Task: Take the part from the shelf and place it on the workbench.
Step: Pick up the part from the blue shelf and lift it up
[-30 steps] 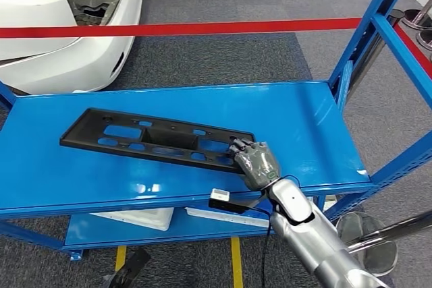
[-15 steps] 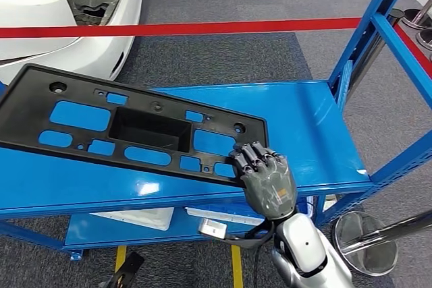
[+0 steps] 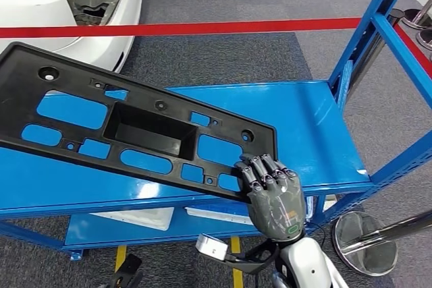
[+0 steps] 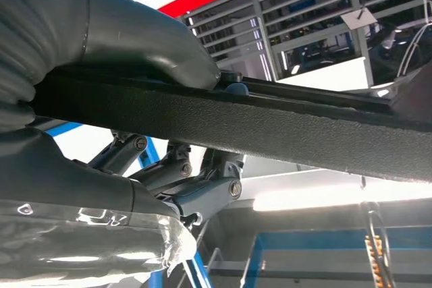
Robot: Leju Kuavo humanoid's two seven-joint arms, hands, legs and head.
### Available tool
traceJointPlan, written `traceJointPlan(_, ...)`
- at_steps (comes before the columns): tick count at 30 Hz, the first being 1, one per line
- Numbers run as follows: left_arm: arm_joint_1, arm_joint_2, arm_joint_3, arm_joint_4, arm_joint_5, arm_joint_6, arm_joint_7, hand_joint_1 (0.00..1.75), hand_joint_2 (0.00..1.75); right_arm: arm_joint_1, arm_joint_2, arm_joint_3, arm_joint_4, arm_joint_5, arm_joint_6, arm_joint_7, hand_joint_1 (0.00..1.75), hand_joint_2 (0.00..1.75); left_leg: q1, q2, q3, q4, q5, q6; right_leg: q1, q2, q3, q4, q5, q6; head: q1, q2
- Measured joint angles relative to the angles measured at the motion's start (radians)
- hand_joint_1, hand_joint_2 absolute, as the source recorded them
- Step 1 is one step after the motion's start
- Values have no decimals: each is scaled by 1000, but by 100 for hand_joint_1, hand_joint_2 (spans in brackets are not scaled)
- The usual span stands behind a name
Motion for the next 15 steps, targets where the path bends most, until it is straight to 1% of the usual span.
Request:
traceJointPlan(7, 5, 0, 2, 0, -4, -14, -7, 0, 175, 21, 0, 12, -26, -13, 0, -2, 175, 175, 0, 0, 0, 0, 0, 0, 0, 0, 0, 0, 0, 0, 0, 0)
traceJointPlan(15, 6, 0, 14, 0, 4, 23, 25, 0, 175, 36, 0, 19, -27, -17, 0, -2, 175, 175, 0, 0, 0, 0, 0, 0, 0, 0, 0, 0, 0, 0, 0, 0)
